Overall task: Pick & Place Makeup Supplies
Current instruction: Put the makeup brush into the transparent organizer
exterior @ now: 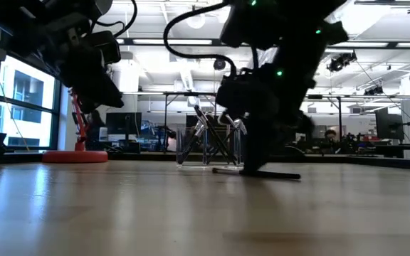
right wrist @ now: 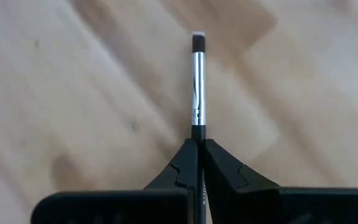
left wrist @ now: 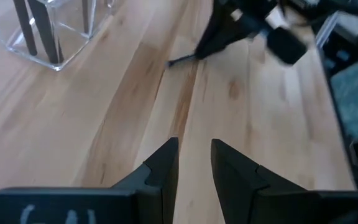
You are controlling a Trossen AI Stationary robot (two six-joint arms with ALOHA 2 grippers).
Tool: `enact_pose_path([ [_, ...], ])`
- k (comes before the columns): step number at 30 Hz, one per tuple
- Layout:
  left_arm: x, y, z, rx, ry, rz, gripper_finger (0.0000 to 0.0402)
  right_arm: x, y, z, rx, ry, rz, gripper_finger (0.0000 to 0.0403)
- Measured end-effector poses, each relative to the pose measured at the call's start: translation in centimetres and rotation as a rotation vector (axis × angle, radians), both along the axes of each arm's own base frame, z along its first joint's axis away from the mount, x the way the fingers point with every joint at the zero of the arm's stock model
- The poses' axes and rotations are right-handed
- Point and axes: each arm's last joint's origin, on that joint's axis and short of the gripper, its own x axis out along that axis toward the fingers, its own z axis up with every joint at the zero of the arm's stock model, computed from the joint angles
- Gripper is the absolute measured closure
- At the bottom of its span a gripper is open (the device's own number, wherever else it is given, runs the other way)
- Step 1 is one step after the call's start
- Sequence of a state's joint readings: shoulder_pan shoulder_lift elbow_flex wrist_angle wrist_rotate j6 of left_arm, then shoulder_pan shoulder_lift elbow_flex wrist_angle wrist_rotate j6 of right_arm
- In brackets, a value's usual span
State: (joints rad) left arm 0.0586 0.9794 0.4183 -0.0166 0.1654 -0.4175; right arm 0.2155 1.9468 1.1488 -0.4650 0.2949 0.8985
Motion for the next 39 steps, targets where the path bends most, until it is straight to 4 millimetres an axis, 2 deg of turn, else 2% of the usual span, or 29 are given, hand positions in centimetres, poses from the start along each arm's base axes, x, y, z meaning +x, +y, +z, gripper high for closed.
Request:
enact_pose_path([
  [6, 0.1, 0.0, 0.2, -0.081, -0.011, 0.054, 0.0309, 1.0, -2.4, 0.2, -0.046, -0.021, 0.109, 0.0400],
  [12, 0.1, 0.1, 0.1, -0.117, 0.003, 0.132, 0.0309, 1.0, -3.5, 0.9, -0.082, -0.012, 0.216, 0.0400],
  [24, 0.1, 0.3, 0.1, -0.123, 0.003, 0.206, 0.0309, 1.0, -3.6, 2.9, -0.114, -0.069, 0.297, 0.0402],
  [33, 0.3, 0.4, -0.4, -0.096, 0.028, 0.218, 0.0309, 1.0, -3.5, 3.4, -0.064, -0.091, 0.307, 0.0403],
  [39, 0.8, 0.3, -0.9, -0.053, 0.037, 0.157, 0.0309, 0.7, -3.4, 3.3, -0.004, -0.083, 0.223, 0.0402],
])
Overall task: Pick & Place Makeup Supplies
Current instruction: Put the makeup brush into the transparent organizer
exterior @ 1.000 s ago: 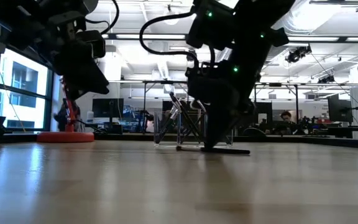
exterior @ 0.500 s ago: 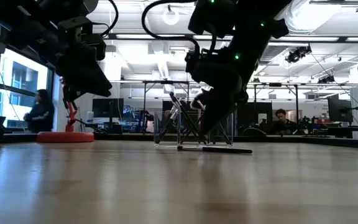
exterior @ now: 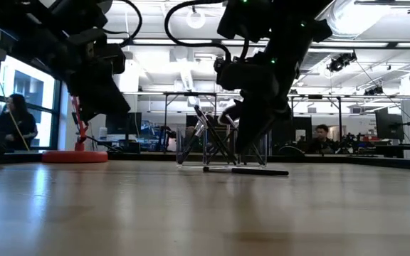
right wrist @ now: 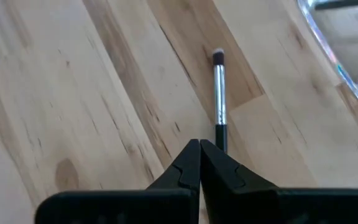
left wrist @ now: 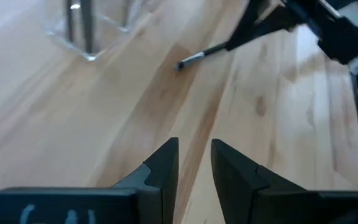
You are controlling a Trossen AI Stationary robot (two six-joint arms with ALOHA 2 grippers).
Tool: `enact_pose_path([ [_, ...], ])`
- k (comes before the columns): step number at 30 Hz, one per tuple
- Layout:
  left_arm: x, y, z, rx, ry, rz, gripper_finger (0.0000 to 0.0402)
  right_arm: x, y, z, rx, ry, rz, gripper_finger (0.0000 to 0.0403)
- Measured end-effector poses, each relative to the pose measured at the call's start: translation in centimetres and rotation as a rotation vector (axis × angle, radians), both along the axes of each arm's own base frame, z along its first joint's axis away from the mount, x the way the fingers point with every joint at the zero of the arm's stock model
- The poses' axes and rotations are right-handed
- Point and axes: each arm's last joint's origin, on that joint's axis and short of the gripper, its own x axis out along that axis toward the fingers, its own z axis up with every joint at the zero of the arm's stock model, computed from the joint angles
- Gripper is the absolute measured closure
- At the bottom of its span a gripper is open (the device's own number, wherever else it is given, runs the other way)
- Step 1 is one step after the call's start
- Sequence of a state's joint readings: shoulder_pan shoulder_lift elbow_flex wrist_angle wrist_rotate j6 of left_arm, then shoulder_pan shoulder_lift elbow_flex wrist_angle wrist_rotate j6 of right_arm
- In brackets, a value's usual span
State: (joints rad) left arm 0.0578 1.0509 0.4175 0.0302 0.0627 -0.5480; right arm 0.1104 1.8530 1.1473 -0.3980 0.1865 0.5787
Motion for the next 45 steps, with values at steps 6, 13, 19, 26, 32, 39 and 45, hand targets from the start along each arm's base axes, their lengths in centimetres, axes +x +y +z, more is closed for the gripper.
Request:
enact_pose_path([
  [6, 1.3, -0.1, -0.2, -0.015, -0.073, -0.073, 0.0309, -0.3, 0.0, -0.1, -0.001, 0.034, 0.001, 0.0402],
  [13, 2.7, -0.2, -1.1, -0.035, -0.087, -0.118, 0.0309, -0.9, 0.0, -0.4, -0.014, 0.107, 0.044, 0.0374],
  [19, 4.0, -0.3, -1.3, -0.042, -0.090, -0.169, 0.0309, -0.7, -0.1, -0.4, -0.065, 0.091, 0.068, 0.0307],
  [26, 5.4, -0.8, -1.1, -0.023, -0.087, -0.216, 0.0309, -1.4, -0.1, -2.5, -0.076, 0.035, 0.142, 0.0256],
  [32, 6.3, -2.0, -1.2, 0.090, -0.090, -0.304, 0.0309, -2.9, -0.4, -4.3, -0.116, 0.058, 0.139, 0.0246],
  [39, 7.8, -3.6, -1.4, 0.357, -0.071, -0.301, 0.0309, -3.7, 0.3, -5.5, -0.115, 0.004, 0.300, 0.0305],
  [45, 8.9, -4.2, -2.9, 0.376, -0.008, -0.315, 0.0309, -3.7, 1.0, -5.6, -0.150, -0.010, 0.407, 0.0388],
])
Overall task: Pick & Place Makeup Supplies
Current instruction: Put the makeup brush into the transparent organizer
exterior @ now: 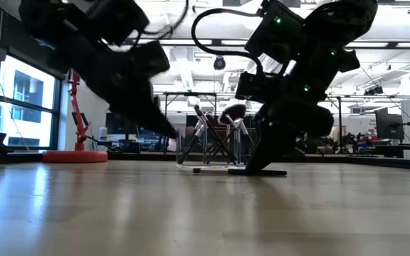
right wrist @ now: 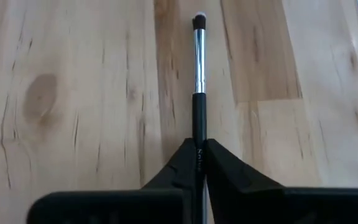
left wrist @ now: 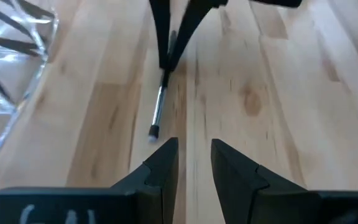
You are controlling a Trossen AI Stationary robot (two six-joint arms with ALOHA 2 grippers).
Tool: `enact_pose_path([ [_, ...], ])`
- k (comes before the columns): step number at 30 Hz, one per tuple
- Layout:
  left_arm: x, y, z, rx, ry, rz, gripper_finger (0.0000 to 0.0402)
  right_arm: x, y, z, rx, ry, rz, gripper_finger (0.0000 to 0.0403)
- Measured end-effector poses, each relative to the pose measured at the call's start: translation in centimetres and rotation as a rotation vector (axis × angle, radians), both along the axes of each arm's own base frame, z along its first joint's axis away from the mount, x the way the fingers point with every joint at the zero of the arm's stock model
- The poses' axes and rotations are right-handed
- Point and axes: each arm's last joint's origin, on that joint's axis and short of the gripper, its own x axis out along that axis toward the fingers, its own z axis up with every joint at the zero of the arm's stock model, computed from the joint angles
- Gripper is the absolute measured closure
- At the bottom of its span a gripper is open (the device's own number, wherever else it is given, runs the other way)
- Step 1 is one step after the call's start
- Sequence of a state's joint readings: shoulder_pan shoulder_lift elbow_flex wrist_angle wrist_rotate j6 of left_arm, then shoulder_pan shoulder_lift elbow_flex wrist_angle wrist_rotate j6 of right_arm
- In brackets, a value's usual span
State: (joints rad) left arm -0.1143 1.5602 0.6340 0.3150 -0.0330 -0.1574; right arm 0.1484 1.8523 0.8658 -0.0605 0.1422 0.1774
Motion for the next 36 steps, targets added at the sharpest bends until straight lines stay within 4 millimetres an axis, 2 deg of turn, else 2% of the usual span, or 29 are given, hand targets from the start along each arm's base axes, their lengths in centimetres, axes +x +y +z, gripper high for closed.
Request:
enact_pose_path([
  [3, 0.7, -0.1, -1.1, 0.003, 0.045, 0.002, 0.0309, 0.0, 0.1, 0.0, -0.019, 0.000, 0.039, 0.0382],
  [7, 2.3, -0.3, -1.5, 0.002, 0.045, 0.002, 0.0309, 0.0, 0.1, 0.0, -0.028, -0.001, 0.063, 0.0365],
  [14, 4.9, -0.5, -2.7, 0.015, 0.096, 0.013, 0.0309, 0.1, 0.1, 0.0, -0.014, -0.006, 0.078, 0.0394],
  [19, 6.0, -0.5, -3.4, 0.043, 0.197, 0.031, 0.0309, 0.1, 0.2, -0.1, -0.002, -0.004, 0.085, 0.0370],
  [29, 6.2, -0.5, -3.1, 0.059, 0.216, 0.040, 0.0309, 0.1, 0.2, -0.1, 0.006, -0.004, 0.080, 0.0392],
  [36, 6.1, -0.4, -2.5, 0.076, 0.196, 0.041, 0.0309, 0.1, 0.2, -0.1, 0.007, -0.006, 0.078, 0.0371],
])
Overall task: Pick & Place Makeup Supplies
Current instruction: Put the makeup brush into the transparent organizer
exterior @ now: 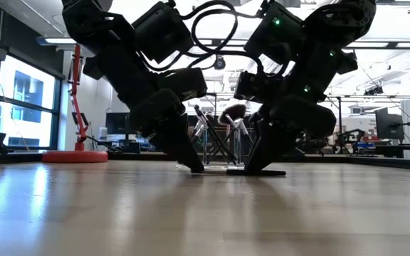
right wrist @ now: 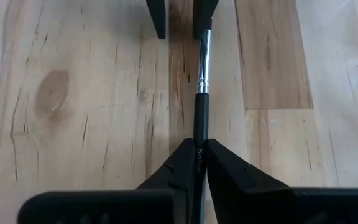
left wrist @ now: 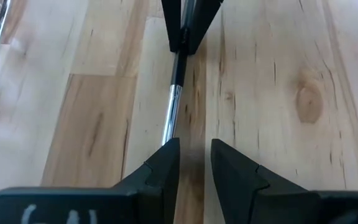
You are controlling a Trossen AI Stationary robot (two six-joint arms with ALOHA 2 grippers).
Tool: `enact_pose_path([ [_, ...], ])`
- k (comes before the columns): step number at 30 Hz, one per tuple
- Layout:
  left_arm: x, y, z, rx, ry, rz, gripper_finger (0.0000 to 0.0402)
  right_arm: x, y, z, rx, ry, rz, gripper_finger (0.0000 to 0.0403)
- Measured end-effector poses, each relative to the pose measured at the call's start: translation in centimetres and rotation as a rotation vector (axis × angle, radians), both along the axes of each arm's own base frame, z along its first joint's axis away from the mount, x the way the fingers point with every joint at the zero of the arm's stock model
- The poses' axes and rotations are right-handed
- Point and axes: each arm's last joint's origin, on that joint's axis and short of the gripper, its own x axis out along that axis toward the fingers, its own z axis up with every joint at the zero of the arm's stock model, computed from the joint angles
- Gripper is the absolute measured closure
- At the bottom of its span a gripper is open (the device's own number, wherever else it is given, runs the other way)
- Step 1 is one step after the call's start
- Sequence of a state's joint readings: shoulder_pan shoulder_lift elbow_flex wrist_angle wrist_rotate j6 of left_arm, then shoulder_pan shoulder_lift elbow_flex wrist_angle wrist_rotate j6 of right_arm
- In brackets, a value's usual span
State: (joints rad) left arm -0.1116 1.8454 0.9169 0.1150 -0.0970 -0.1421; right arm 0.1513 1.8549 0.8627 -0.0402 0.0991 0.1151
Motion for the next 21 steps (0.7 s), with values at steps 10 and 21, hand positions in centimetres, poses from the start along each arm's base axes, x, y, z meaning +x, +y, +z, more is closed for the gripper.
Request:
enact_pose_path([
  [10, 0.5, 0.0, 0.6, 0.005, -0.025, -0.009, 0.0309, 0.0, 0.0, 0.0, -0.001, 0.001, 0.004, 0.0386],
  [21, 1.3, 0.0, 0.3, 0.064, 0.056, -0.020, 0.0309, 0.0, 0.0, 0.0, -0.001, 0.003, 0.004, 0.0384],
])
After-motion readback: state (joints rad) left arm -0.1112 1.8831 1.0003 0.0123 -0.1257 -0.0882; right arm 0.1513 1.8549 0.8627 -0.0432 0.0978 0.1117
